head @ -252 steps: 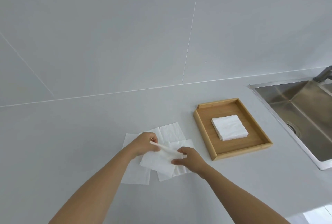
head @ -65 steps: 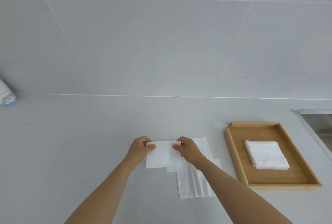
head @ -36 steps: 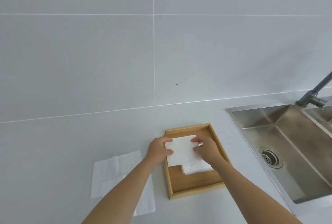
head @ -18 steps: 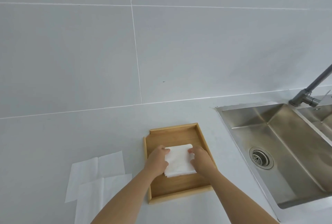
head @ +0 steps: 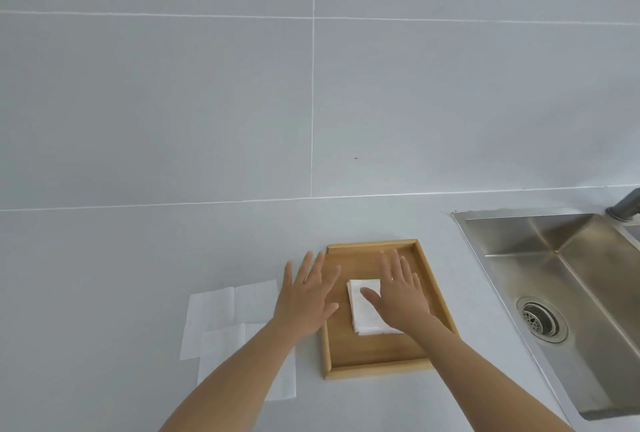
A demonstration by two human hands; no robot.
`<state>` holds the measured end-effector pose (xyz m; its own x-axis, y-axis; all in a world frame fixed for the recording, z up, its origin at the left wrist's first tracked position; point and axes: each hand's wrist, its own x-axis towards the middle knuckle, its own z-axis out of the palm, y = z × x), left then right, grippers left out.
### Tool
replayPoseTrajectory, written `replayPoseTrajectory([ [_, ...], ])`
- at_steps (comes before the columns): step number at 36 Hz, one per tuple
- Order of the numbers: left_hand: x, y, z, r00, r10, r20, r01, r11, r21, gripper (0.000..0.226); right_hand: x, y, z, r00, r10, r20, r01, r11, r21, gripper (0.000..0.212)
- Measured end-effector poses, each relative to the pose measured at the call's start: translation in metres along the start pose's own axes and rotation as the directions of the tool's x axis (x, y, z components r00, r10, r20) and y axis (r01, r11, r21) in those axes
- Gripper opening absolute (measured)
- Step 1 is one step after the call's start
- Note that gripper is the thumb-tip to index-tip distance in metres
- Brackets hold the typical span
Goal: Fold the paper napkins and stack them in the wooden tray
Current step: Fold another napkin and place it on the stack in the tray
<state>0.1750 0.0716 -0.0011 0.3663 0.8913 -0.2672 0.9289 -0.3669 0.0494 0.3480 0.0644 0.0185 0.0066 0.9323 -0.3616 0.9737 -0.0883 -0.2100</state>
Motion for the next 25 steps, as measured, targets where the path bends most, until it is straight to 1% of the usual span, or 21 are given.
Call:
replayPoseTrajectory([
  [3, -0.016, -0.022, -0.003, 0.998, -0.044, -0.036, 0.045, 0.999, 0.010, 0.064, -0.005, -0.024, 0.005, 0.998, -0.065, -0.004, 0.065, 0.998, 0.002, 0.078],
  [5, -0.028, -0.040, -0.001, 0.992, -0.065, -0.112, 0.068, 0.997, 0.031, 0.074, -0.007, -0.041, 0.009, 0.994, -0.111, 0.002, 0.111, 0.994, 0.009, 0.079],
  [7, -0.042, -0.059, 0.007, 0.981, -0.148, -0.127, 0.149, 0.989, 0.005, 0.089, -0.007, -0.059, 0.016, 0.987, -0.158, 0.021, 0.158, 0.987, -0.001, 0.079],
  [9, -0.053, -0.077, 0.024, 0.965, -0.219, -0.141, 0.219, 0.976, -0.019, 0.091, -0.007, -0.078, 0.024, 0.977, -0.210, 0.046, 0.211, 0.977, -0.010, 0.081],
  [10, -0.063, -0.081, 0.025, 0.964, -0.246, -0.100, 0.240, 0.968, -0.074, 0.088, -0.008, -0.087, 0.028, 0.969, -0.236, 0.065, 0.238, 0.971, -0.016, 0.081],
  [12, -0.081, -0.091, 0.033, 0.950, -0.299, -0.092, 0.281, 0.944, -0.174, 0.077, -0.008, -0.107, 0.037, 0.952, -0.285, 0.111, 0.291, 0.956, -0.041, 0.082],
  [15, -0.103, -0.102, 0.043, 0.902, -0.430, 0.035, 0.428, 0.883, -0.195, 0.080, -0.009, -0.135, 0.052, 0.919, -0.356, 0.169, 0.372, 0.926, -0.070, 0.083],
  [17, -0.115, -0.105, 0.047, 0.864, -0.499, 0.065, 0.501, 0.839, -0.213, 0.085, -0.010, -0.151, 0.061, 0.891, -0.404, 0.208, 0.427, 0.901, -0.081, 0.084],
  [20, -0.129, -0.109, 0.057, 0.815, -0.573, 0.088, 0.577, 0.785, -0.227, 0.087, -0.011, -0.171, 0.070, 0.852, -0.462, 0.248, 0.494, 0.865, -0.084, 0.081],
  [22, -0.135, -0.108, 0.061, 0.789, -0.605, 0.108, 0.610, 0.752, -0.248, 0.082, -0.011, -0.180, 0.074, 0.830, -0.495, 0.255, 0.528, 0.846, -0.074, 0.077],
  [25, -0.141, -0.107, 0.062, 0.746, -0.644, 0.169, 0.664, 0.702, -0.257, 0.077, -0.007, -0.190, 0.079, 0.822, -0.504, 0.267, 0.539, 0.839, -0.075, 0.070],
])
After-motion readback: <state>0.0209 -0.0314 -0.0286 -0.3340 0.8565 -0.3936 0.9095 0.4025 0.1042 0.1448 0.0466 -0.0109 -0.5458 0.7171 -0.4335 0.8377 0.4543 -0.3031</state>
